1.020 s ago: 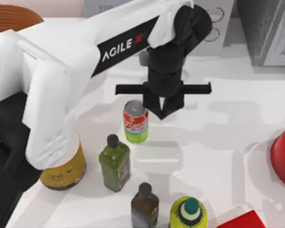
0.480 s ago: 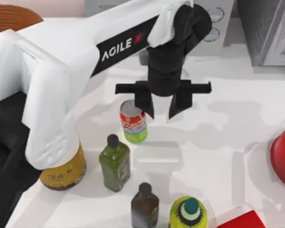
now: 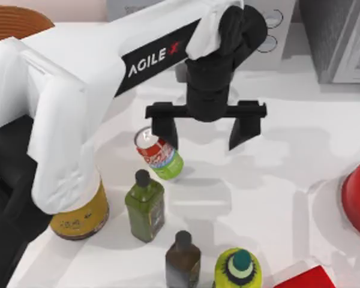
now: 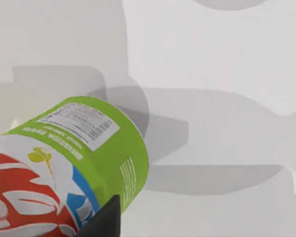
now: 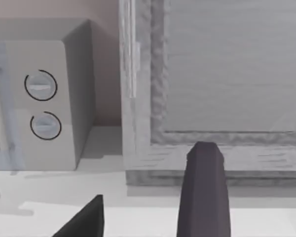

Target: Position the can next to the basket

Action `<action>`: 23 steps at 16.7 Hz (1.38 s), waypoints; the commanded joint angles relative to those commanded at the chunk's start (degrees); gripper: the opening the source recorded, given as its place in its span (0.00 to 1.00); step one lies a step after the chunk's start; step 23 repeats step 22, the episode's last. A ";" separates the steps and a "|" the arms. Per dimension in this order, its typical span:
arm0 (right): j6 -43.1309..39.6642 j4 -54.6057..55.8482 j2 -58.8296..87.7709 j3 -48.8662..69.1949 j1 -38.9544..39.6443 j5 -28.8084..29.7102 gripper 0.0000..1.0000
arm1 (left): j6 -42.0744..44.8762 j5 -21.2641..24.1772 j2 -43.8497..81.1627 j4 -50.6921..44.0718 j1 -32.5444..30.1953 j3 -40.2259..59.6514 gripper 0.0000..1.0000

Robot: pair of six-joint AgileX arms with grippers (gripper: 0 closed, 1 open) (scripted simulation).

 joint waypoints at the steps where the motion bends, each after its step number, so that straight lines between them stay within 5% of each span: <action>1: 0.00 0.00 0.00 0.00 0.00 0.00 1.00 | 0.00 0.00 0.00 0.00 0.00 0.00 1.00; 6: 0.00 0.00 0.00 0.00 0.00 0.00 1.00 | 0.02 -0.14 -0.11 -0.05 -0.29 0.13 1.00; 12: 0.00 0.00 0.00 0.00 0.00 0.00 1.00 | -0.30 -5.90 -3.92 -3.26 -3.54 8.99 1.00; 23: 0.00 0.00 0.00 0.00 0.00 0.00 1.00 | -0.04 0.02 1.56 -10.37 -0.21 11.89 1.00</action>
